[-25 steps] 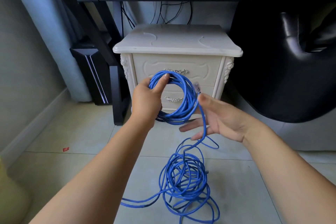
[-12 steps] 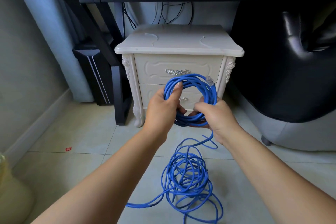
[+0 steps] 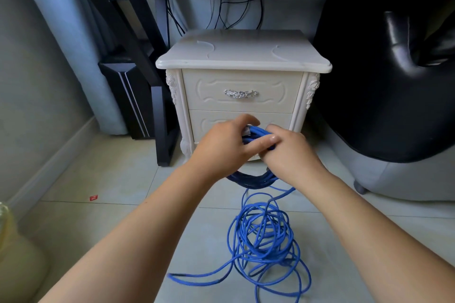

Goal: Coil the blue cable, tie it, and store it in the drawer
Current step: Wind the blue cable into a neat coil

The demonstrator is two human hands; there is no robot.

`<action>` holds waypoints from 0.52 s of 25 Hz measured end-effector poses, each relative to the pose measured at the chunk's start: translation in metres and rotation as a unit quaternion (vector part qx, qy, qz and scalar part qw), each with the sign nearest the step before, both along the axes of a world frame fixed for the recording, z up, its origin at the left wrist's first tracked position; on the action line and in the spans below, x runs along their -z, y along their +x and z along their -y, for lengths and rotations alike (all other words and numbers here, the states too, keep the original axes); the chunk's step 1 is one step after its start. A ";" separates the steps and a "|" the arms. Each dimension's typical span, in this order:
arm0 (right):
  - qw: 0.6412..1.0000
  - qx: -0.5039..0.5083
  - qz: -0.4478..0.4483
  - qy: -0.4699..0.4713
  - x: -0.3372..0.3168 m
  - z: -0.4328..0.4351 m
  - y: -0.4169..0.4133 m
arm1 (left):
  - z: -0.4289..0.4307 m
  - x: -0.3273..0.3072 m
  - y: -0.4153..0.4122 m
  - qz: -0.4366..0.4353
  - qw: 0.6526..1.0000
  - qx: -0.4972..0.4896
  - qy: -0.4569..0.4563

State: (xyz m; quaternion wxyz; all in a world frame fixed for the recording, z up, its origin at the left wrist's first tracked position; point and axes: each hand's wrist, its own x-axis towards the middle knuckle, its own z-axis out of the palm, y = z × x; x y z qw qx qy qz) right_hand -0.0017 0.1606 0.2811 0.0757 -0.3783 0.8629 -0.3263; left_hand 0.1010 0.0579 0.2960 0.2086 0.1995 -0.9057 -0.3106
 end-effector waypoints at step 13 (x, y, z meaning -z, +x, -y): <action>0.838 -0.020 0.486 -0.246 0.005 -0.002 0.011 | 0.013 -0.002 -0.017 -0.243 0.865 -0.180 0.401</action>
